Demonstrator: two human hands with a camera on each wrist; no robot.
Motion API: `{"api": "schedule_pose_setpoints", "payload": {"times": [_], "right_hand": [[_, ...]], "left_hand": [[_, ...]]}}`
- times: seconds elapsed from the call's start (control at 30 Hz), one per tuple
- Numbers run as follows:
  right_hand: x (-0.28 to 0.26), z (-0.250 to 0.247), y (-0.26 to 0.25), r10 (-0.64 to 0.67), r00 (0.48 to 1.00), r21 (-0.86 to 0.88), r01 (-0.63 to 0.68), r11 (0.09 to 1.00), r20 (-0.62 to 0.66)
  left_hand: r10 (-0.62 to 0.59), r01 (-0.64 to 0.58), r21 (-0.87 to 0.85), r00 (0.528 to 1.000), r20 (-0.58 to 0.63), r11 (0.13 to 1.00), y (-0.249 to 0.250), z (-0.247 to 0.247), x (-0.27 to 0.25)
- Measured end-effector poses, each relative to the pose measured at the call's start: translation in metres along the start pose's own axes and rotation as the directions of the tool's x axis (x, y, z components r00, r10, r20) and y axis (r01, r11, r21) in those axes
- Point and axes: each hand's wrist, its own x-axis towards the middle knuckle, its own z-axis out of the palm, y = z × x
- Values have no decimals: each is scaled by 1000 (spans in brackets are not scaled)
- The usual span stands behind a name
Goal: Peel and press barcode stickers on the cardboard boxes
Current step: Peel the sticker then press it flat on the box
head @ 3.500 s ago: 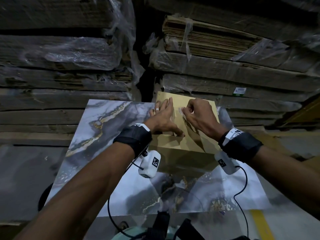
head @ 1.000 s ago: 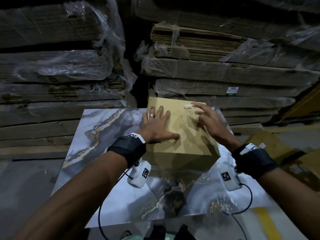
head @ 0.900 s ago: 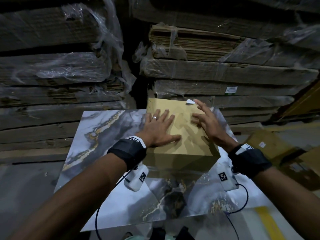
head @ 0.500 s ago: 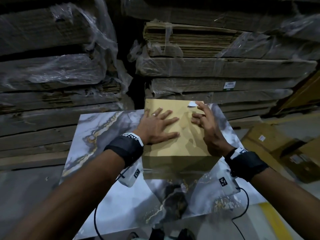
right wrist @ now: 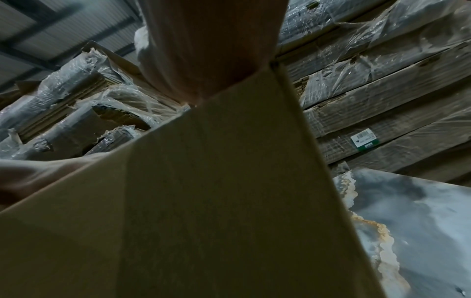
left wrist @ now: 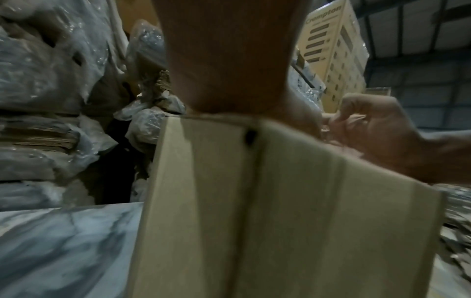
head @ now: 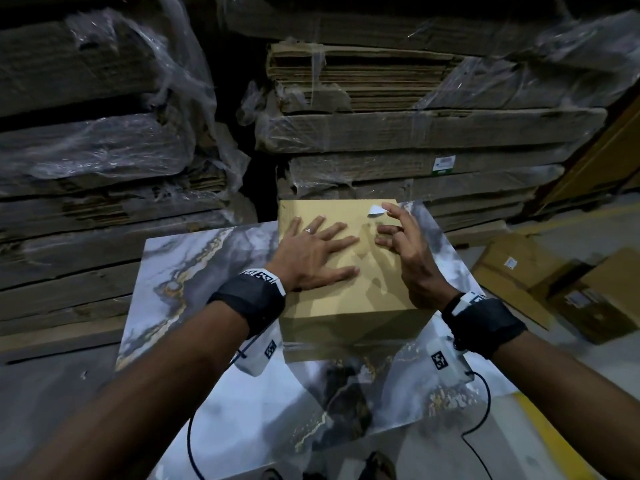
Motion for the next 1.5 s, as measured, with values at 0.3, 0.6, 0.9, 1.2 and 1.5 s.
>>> {"api": "schedule_pose_setpoints", "payload": {"times": [0.3, 0.6, 0.9, 1.2, 1.5], "right_hand": [[-1, 3, -1, -7, 998, -15, 7, 1000, -60], [-2, 3, -2, -28, 999, -8, 28, 1000, -47], [1, 3, 2, -6, 999, 42, 8, 999, -36], [4, 3, 6, 32, 993, 73, -23, 997, -118], [5, 5, 2, 15, 988, 124, 5, 992, -155]], "left_hand": [[49, -51, -52, 998, -45, 997, 34, 9, -1], [34, -34, -28, 999, -19, 999, -8, 5, 2], [224, -226, -66, 974, -38, 972, 19, 13, -14], [-4, 3, -14, 999, -47, 1000, -6, 11, 1], [251, -251, -9, 968, -1, 968, -10, 6, -5]]}}
